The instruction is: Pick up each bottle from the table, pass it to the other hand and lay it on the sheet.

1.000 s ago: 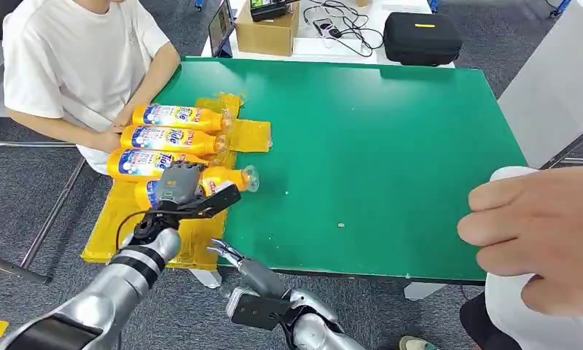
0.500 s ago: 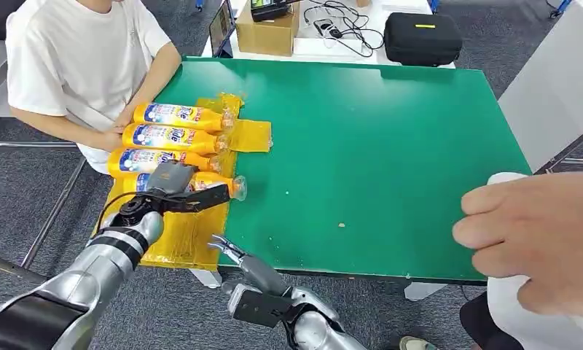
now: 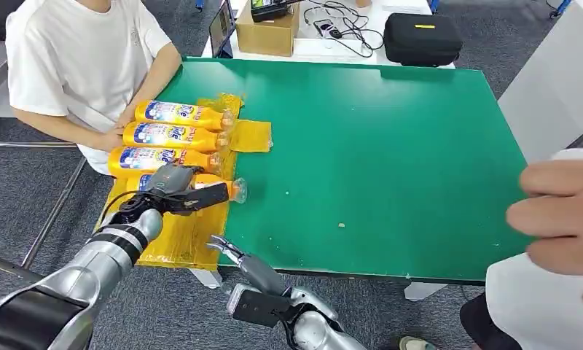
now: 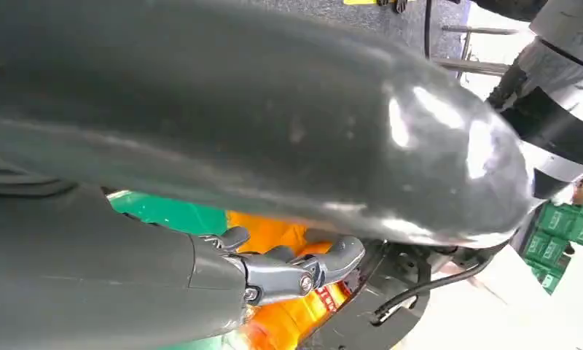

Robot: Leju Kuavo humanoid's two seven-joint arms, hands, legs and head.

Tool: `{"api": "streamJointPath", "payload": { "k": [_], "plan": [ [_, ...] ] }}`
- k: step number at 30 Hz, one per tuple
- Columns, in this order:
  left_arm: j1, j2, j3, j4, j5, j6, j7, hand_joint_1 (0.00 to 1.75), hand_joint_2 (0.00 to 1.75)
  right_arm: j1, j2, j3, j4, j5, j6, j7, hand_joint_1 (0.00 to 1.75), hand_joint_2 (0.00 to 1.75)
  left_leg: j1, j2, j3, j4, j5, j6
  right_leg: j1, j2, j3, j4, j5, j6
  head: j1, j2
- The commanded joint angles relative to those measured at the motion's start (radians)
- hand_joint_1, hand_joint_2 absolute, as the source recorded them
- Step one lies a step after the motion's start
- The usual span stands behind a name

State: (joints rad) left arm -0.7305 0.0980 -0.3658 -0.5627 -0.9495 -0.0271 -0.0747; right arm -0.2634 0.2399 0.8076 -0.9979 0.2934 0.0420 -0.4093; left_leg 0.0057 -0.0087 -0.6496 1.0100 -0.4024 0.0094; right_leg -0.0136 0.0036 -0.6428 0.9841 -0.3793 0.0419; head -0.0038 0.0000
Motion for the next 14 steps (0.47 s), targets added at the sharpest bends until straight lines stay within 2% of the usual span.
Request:
{"api": "streamJointPath", "payload": {
  "k": [1, 4, 5, 9, 12, 13, 14],
  "plan": [
    [-0.025, 0.010, -0.021, 0.006, 0.053, -0.006, -0.020, 0.00, 1.75, -0.030, -0.015, -0.021, 0.039, 0.004, 0.000, -0.003, 0.00, 0.00, 0.000, 0.001, 0.007, 0.000, -0.003, 0.000, 0.001, 0.000, 0.007, 0.000, -0.003, -0.001, 0.000, 0.000],
    [0.030, 0.012, -0.002, -0.099, 0.116, 0.013, -0.037, 0.00, 1.75, -0.017, -0.021, -0.031, 0.026, 0.006, -0.005, -0.004, 0.00, 0.00, 0.000, 0.001, 0.005, -0.001, -0.002, 0.000, 0.000, 0.000, 0.005, 0.000, -0.002, -0.001, 0.000, 0.000],
    [0.055, 0.023, -0.013, -0.152, 0.127, 0.014, -0.040, 0.00, 1.75, -0.013, -0.026, -0.029, 0.022, 0.007, -0.005, -0.003, 0.00, 0.00, 0.000, 0.001, 0.009, 0.000, -0.004, 0.000, 0.001, 0.000, 0.009, -0.001, -0.004, -0.002, 0.000, 0.000],
    [0.083, 0.038, -0.027, -0.217, 0.131, 0.029, -0.034, 0.00, 1.75, -0.010, -0.029, -0.030, 0.024, 0.009, -0.008, -0.002, 0.00, 0.00, 0.000, 0.002, 0.005, -0.001, -0.002, 0.000, 0.000, 0.001, 0.005, -0.001, -0.002, -0.001, 0.000, 0.000],
    [0.121, 0.037, -0.026, -0.293, 0.155, 0.066, -0.050, 0.00, 1.75, -0.004, -0.030, -0.032, 0.021, 0.014, -0.010, -0.003, 0.00, 0.00, 0.001, 0.001, 0.012, 0.000, -0.006, 0.000, 0.001, 0.000, 0.012, 0.000, -0.006, -0.002, 0.000, 0.000],
    [0.129, 0.038, -0.028, -0.310, 0.163, 0.065, -0.055, 0.00, 1.75, -0.004, -0.031, -0.031, 0.021, 0.015, -0.010, -0.003, 0.00, 0.00, 0.000, 0.001, 0.005, -0.001, -0.002, 0.000, 0.000, 0.000, 0.005, -0.001, -0.002, -0.001, 0.000, 0.000],
    [0.146, 0.042, -0.036, -0.342, 0.171, 0.063, -0.057, 0.00, 1.75, -0.003, -0.032, -0.030, 0.022, 0.016, -0.010, -0.003, 0.00, 0.00, 0.000, 0.001, 0.008, -0.001, -0.004, 0.000, 0.000, 0.000, 0.008, -0.001, -0.004, -0.001, 0.000, 0.000]
  ]
}}
